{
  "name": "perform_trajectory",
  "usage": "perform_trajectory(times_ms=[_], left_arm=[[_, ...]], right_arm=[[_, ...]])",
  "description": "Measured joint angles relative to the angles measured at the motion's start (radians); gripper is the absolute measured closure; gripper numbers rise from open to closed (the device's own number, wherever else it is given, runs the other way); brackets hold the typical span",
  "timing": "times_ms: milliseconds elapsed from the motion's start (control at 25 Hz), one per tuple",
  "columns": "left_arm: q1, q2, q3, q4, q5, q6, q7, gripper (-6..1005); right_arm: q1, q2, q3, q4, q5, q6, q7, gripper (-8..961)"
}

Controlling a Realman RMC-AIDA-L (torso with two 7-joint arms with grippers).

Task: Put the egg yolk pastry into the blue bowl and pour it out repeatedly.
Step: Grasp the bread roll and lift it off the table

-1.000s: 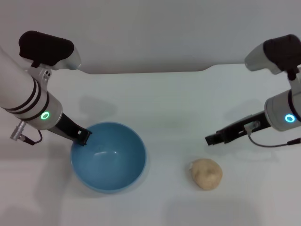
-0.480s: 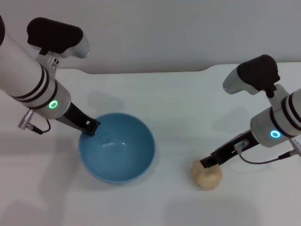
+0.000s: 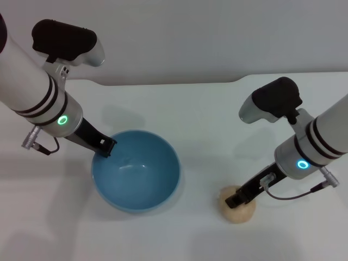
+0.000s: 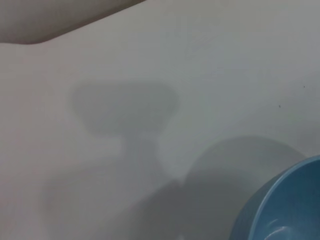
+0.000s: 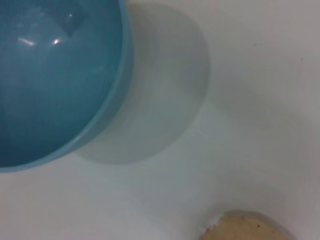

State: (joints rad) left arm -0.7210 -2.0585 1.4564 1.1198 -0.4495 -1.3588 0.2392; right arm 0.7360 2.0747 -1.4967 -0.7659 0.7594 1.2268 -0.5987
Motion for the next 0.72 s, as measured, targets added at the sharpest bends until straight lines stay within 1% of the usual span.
perform_trajectory(times_ms=[160,400,720], left_arm=[[0.000,0.000,0.002,0.000,0.000,-0.001,0.000,971],[0.001,0.000,0.004,0.000,0.000,-0.001,0.000,972],[0.000,0.000,0.010,0.000,0.000,-0.010,0.009,972]], right_arm=[[0.002,0.001,-0.033,0.001,0.004,-0.012,0.000,595],[-0.002,0.001,-0.077,-0.002,0.002,-0.028,-0.001,704],[-0.021,0.001,-0.080,-0.040,0.001,-0.025,-0.026,757]])
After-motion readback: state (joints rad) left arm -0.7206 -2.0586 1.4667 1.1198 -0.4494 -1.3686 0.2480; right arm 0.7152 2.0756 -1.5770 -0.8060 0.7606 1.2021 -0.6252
